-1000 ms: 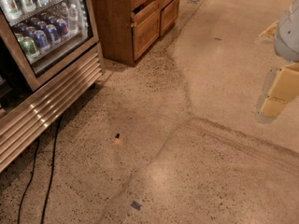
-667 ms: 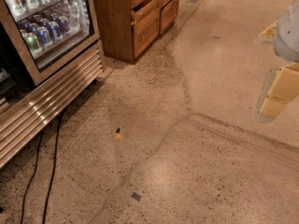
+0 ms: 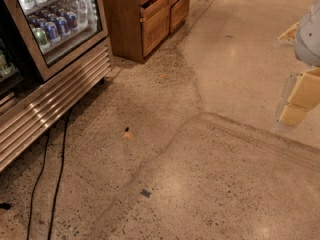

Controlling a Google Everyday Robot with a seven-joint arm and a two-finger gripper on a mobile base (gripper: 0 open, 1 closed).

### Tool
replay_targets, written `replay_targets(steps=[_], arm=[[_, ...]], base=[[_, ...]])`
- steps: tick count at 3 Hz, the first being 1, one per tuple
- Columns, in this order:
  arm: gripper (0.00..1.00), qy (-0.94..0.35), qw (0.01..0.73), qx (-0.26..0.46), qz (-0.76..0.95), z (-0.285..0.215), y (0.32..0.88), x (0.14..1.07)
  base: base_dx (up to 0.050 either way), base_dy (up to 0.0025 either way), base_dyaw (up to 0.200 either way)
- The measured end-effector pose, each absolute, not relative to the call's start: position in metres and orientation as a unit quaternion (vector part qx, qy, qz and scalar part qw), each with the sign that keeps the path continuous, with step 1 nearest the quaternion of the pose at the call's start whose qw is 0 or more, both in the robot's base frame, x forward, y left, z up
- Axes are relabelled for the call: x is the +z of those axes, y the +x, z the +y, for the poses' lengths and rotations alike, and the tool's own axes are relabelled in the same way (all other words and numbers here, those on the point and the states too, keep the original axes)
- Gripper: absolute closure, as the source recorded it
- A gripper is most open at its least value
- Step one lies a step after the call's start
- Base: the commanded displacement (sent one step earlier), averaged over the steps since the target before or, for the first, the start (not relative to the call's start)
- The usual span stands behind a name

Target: Close left fridge door

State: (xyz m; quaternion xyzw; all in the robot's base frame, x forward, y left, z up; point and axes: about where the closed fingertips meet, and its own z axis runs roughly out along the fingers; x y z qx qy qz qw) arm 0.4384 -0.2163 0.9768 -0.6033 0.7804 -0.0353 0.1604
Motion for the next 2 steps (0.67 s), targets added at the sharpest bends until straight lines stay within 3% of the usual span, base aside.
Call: replay_targets(steps=[2], arm=[[0.00, -0.603, 0.160, -0.035, 0.780, -0.2163, 0.4384, 0.9768]], base=[[0.000, 0.00009, 0.197]])
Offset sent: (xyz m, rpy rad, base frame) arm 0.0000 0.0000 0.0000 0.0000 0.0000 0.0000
